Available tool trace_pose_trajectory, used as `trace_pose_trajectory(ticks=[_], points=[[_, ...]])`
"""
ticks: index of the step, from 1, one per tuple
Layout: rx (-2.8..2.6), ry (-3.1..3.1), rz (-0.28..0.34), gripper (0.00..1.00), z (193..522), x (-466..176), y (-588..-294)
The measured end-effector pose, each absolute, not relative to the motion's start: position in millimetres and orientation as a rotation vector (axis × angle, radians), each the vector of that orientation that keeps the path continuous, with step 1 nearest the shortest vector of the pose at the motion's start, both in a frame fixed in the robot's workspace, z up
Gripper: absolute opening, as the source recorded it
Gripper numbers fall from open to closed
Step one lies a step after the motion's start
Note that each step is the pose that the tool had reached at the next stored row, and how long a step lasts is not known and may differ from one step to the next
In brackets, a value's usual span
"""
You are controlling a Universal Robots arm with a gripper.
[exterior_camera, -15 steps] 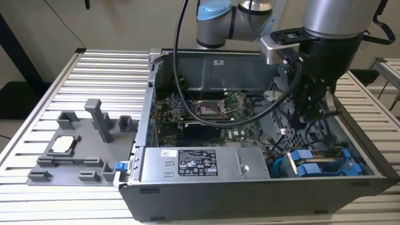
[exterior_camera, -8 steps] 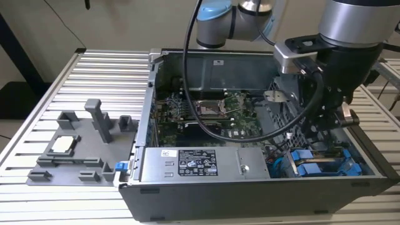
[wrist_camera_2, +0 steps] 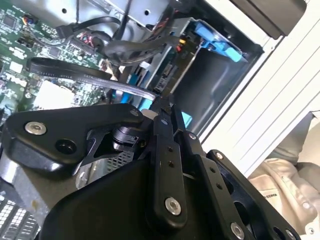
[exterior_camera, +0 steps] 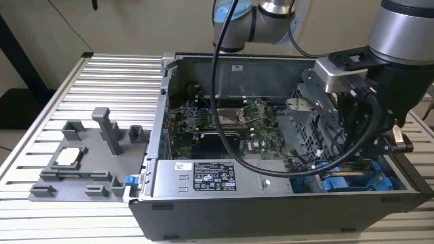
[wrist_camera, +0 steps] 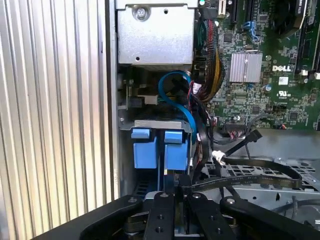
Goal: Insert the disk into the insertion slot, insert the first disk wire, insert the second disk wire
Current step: 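Insert the second disk wire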
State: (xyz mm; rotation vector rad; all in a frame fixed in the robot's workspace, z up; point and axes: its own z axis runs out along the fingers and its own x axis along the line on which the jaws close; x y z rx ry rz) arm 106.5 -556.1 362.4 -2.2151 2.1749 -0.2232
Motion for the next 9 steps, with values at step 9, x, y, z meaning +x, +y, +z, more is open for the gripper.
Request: trace_pose_trajectory(ticks=[9], points=[[-2.179, 2.151, -0.103, 0.16, 362.0, 109.7, -560.3]])
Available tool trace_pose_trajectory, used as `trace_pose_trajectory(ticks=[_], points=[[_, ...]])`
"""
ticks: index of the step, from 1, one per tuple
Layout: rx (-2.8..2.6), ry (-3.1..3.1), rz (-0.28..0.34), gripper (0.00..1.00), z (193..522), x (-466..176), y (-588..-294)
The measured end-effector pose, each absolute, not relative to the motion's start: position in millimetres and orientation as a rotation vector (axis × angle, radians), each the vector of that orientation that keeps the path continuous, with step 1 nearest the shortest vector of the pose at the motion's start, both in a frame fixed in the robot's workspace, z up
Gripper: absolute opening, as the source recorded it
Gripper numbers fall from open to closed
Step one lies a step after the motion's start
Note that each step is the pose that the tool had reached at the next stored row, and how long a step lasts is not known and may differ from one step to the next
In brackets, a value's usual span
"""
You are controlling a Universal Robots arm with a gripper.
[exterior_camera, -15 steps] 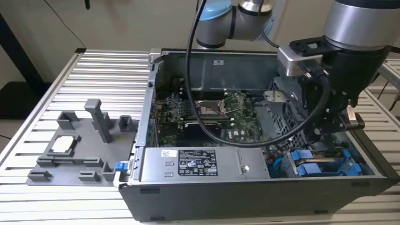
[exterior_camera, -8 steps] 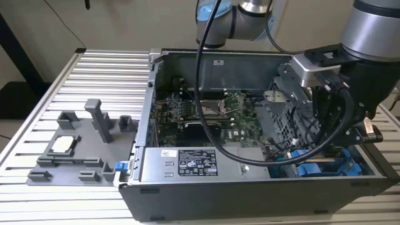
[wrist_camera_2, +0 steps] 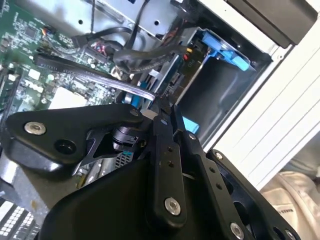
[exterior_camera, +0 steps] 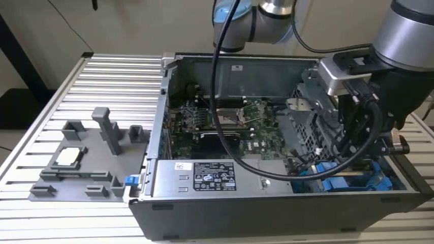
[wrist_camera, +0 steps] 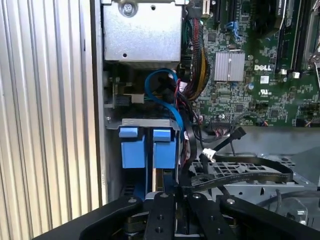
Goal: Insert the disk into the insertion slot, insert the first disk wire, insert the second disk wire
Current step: 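Insert the second disk wire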
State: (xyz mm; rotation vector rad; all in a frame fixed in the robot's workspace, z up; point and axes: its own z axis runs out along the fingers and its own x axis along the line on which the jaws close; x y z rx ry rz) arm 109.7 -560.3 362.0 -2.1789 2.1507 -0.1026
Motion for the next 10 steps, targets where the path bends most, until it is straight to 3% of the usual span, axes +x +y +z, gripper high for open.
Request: trace_pose_trajectory(ticks=[10], points=[[-2.231, 2.204, 0.012, 0.16, 361.9, 136.1, -561.8]])
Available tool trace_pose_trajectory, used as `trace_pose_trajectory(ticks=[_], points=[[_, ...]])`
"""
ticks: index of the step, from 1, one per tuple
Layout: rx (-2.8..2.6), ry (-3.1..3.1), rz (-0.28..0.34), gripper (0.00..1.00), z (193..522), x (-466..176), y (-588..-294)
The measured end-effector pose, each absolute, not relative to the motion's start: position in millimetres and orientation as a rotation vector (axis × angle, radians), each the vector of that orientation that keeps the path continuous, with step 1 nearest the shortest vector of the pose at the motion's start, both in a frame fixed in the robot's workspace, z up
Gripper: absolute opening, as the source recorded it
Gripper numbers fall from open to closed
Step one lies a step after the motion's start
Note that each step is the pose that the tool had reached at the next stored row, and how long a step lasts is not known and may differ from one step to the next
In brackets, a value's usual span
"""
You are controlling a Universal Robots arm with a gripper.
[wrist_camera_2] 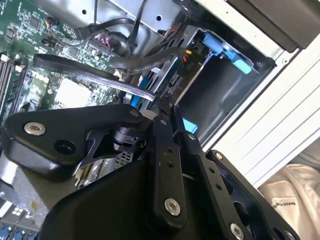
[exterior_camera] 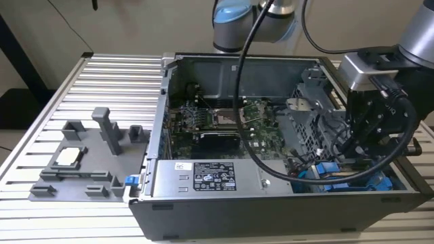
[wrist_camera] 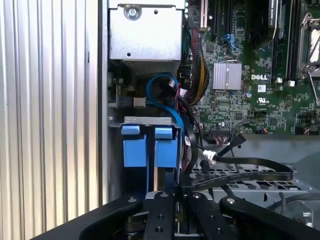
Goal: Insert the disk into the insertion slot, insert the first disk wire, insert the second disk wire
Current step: 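Insert the second disk wire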
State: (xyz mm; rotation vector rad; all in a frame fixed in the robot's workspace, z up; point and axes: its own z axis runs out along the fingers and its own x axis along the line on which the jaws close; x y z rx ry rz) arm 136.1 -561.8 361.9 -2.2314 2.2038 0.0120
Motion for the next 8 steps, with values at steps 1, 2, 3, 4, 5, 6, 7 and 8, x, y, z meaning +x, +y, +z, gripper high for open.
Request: trace_pose_trajectory(ticks=[1, 2, 3, 4, 5, 6, 7, 8], points=[[-2.235, 2.207, 0.02, 0.16, 361.9, 139.1, -561.9], [-2.239, 2.211, 0.029, 0.16, 361.9, 142.2, -562.0], [-2.242, 2.215, 0.037, 0.16, 361.9, 145.2, -562.3], [-2.245, 2.218, 0.045, 0.16, 361.9, 148.2, -562.5], [-2.247, 2.22, 0.052, 0.16, 361.7, 150.5, -562.9], [-2.246, 2.22, 0.056, 0.16, 361.3, 151.0, -563.1], [-2.239, 2.225, 0.058, 0.16, 360.8, 151.0, -563.1], [-2.231, 2.232, 0.061, 0.16, 360.3, 151.0, -563.2]])
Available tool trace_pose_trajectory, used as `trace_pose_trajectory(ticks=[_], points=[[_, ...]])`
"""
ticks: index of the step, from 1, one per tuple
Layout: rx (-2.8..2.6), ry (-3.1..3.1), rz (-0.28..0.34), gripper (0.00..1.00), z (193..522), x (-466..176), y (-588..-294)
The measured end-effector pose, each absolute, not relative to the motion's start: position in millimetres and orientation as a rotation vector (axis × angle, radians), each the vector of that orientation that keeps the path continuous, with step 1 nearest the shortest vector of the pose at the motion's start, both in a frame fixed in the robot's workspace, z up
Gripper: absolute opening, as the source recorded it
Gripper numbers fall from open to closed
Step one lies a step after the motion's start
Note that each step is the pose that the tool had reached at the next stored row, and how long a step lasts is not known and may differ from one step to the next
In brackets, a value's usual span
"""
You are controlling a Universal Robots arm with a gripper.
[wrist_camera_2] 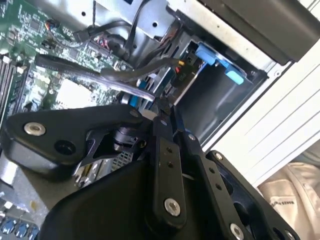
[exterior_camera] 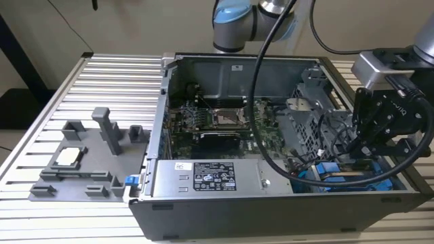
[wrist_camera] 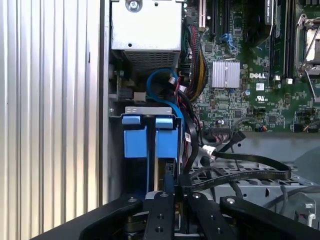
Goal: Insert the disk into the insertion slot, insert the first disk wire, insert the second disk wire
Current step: 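Insert the second disk wire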
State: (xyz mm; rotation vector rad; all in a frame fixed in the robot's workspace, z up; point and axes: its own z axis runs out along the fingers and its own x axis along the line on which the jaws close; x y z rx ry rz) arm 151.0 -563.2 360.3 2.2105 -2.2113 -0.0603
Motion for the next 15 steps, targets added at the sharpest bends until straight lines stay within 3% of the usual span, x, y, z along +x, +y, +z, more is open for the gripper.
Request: trace_pose_trajectory(ticks=[15], points=[[2.168, -2.261, -0.077, 0.16, 352.9, 151.9, -569.1]])
